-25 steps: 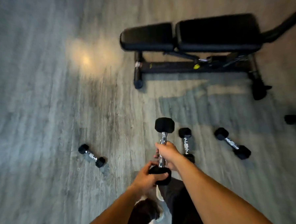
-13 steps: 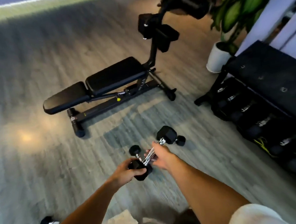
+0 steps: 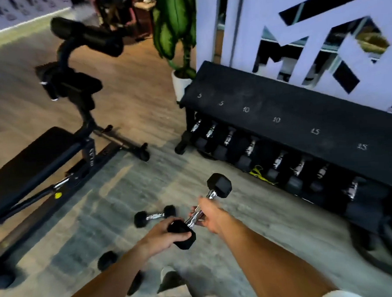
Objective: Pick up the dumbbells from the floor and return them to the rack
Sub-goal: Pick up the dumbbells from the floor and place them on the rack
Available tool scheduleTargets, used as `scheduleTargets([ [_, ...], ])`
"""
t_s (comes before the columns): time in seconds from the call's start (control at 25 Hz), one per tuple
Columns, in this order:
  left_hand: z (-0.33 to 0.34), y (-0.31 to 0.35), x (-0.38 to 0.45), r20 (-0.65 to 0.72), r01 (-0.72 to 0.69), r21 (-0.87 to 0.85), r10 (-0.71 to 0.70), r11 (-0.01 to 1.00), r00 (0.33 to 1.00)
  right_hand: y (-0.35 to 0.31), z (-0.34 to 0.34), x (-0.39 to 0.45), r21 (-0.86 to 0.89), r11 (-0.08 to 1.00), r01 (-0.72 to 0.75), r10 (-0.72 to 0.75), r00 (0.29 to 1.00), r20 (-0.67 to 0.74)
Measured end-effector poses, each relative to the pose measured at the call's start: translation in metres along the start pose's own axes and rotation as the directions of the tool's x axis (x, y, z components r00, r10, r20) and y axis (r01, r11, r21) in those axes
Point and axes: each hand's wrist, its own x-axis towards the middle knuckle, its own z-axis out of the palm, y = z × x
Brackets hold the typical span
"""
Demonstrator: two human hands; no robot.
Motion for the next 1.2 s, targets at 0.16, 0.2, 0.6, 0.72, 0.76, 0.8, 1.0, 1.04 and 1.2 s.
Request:
scheduleTargets([
  [0.16,0.030,0.070,0.088,0.108,-0.083,0.106,0.072,0.991,0.992,-0.069,-0.062,0.034,0.133,0.990,0.049,-0.035,0.993,-0.110],
  [0.2,0.037,0.089,0.112,0.148,-0.097,0.117,0.079,0.988,0.986,-0.088,-0.077,0.045,0.153,0.986,0.061,-0.039,0.989,-0.143],
  [0.6,0.027,0.269,0.351,0.294,-0.184,0.343,0.080,0.921,0.952,-0.305,-0.143,0.179,0.334,0.938,0.091,0.010,0.957,-0.289],
  [0.72,0.003,0.306,0.392,0.223,-0.177,0.389,0.094,0.904,0.970,-0.366,-0.130,0.210,0.346,0.935,0.081,0.008,0.969,-0.248],
  [0.76,-0.006,0.316,0.406,0.193,-0.170,0.400,0.099,0.901,0.976,-0.387,-0.124,0.222,0.344,0.936,0.074,0.010,0.972,-0.236],
  [0.8,-0.015,0.325,0.421,0.161,-0.168,0.419,0.110,0.892,0.981,-0.406,-0.118,0.235,0.345,0.936,0.068,0.012,0.975,-0.224],
  [1.0,-0.056,0.358,0.480,0.008,-0.096,0.503,0.107,0.859,0.994,-0.482,-0.080,0.303,0.342,0.939,-0.027,0.072,0.991,-0.117],
  [1.04,-0.068,0.363,0.496,-0.031,-0.068,0.514,0.097,0.855,0.995,-0.499,-0.069,0.320,0.324,0.945,-0.046,0.078,0.993,-0.086],
  [1.2,-0.115,0.395,0.564,-0.195,0.068,0.499,0.036,0.864,0.980,-0.572,-0.020,0.402,0.239,0.963,-0.123,0.136,0.990,-0.038],
])
